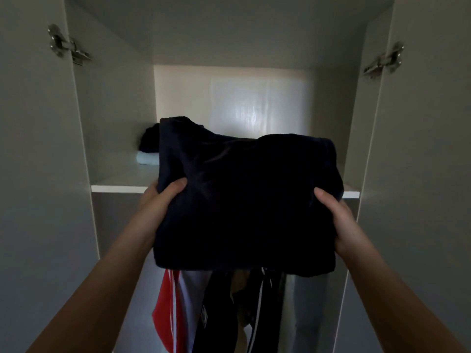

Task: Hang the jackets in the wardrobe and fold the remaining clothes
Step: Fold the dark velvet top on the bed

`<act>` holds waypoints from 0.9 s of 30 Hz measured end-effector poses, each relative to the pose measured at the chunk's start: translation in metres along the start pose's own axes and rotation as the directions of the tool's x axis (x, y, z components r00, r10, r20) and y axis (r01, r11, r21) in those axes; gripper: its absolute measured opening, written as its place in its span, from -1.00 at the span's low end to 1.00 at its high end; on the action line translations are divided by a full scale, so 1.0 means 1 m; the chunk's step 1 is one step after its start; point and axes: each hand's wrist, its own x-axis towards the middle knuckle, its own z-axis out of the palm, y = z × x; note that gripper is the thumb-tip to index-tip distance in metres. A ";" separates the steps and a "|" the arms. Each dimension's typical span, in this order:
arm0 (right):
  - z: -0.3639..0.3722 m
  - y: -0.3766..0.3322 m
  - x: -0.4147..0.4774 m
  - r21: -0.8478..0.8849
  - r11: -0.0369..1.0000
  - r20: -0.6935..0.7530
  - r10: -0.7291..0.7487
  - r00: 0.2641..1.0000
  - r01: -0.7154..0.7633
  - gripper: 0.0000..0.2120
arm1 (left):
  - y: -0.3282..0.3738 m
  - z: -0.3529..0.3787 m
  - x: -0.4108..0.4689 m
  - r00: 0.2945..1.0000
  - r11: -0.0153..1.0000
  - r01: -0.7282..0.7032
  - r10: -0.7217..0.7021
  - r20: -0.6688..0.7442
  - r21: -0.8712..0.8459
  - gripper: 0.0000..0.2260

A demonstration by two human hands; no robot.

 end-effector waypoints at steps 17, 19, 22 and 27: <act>-0.002 -0.038 0.289 -0.120 0.993 -0.111 -0.003 0.994 -0.010 -0.55 | -0.020 0.075 0.335 0.983 0.990 0.137 -0.140 0.120 0.032 -0.79; -0.006 -0.043 0.330 -0.121 0.992 -0.111 -0.054 0.992 0.040 -0.53 | -0.020 0.086 0.369 0.985 0.991 0.132 -0.135 0.107 0.036 -0.71; -0.008 -0.051 0.388 -0.132 0.976 -0.099 -0.185 0.978 0.171 -0.54 | -0.015 0.107 0.424 0.993 0.996 0.069 -0.074 0.097 0.051 -0.63; -0.016 -0.046 0.483 -0.065 0.947 -0.103 -0.320 0.942 0.315 -0.55 | -0.009 0.141 0.507 0.993 0.998 0.056 -0.056 0.107 0.007 -0.73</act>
